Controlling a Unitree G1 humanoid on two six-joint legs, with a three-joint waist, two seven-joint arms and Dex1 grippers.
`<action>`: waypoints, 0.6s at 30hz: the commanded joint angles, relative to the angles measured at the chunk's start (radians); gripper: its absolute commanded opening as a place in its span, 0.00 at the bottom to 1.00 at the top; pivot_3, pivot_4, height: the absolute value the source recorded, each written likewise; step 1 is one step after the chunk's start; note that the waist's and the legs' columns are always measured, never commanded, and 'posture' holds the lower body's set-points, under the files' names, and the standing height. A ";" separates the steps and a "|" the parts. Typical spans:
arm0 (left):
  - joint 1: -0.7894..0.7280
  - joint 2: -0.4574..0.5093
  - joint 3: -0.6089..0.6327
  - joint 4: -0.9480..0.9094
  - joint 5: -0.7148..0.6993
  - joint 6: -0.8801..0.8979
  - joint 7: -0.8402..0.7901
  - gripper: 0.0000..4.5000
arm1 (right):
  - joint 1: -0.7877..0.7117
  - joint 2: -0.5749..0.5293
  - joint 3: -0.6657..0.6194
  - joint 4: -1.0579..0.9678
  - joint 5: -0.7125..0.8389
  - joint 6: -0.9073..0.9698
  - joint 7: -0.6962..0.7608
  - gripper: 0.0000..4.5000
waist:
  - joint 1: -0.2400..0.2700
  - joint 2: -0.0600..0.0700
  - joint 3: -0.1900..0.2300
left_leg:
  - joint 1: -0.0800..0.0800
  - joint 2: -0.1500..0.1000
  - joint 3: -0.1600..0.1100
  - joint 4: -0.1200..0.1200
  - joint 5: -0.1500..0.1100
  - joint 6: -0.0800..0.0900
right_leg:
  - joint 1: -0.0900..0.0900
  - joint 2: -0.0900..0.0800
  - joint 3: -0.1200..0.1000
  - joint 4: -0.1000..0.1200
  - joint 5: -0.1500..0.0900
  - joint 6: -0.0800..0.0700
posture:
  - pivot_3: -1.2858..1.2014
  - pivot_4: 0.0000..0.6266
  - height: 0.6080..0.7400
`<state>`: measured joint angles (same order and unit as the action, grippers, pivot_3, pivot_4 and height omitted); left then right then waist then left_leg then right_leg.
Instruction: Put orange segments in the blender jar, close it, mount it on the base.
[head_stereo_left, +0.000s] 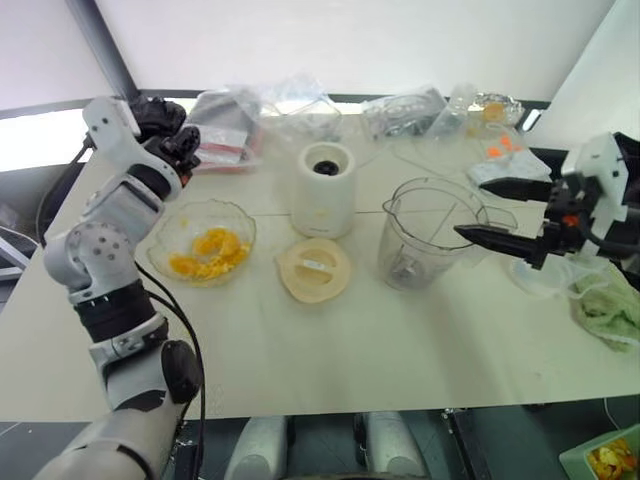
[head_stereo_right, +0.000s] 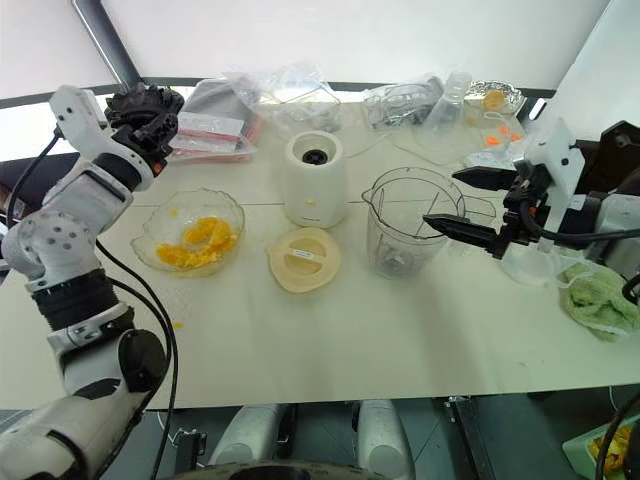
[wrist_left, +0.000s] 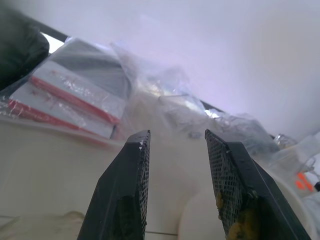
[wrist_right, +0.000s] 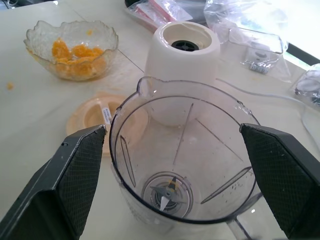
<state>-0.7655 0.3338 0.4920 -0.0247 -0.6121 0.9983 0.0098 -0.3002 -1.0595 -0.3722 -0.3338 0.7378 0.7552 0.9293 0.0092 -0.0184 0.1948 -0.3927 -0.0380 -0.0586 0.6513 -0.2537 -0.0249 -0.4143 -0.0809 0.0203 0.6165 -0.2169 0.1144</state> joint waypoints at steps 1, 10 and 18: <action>0.045 0.081 -0.120 0.028 0.075 0.058 -0.028 0.40 | 0.007 0.006 -0.050 -0.040 0.017 -0.001 -0.014 1.00 | -0.002 0.000 0.000 | 0.000 0.000 0.000 0.000 0.000 0.000 | 0.000 0.000 0.000 0.000 0.000 0.000 | 0.52 0.24 1.00; 0.084 0.192 -0.271 0.146 0.209 0.168 -0.060 0.99 | 0.002 0.021 -0.027 -0.047 0.017 -0.003 -0.030 1.00 | 0.003 0.000 0.000 | 0.000 0.001 -0.001 0.000 0.000 0.000 | 0.000 0.000 0.000 0.000 0.000 0.000 | 0.52 0.24 1.00; 0.062 0.141 -0.327 0.282 0.275 0.111 -0.096 0.99 | -0.035 0.014 0.009 -0.032 0.017 -0.002 -0.022 1.00 | 0.003 0.000 0.000 | 0.000 0.001 -0.001 0.000 0.000 0.000 | 0.000 -0.001 0.000 0.000 0.000 0.000 | 0.52 0.24 1.00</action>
<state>-0.6799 0.4722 0.1700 0.2472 -0.3563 1.1395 -0.0807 -0.3129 -1.0403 -0.3533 -0.3583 0.7489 0.7591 0.9053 0.0122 -0.0185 0.1949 -0.3927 -0.0375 -0.0596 0.6510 -0.2536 -0.0248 -0.4146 -0.0818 0.0204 0.6165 -0.2169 0.1143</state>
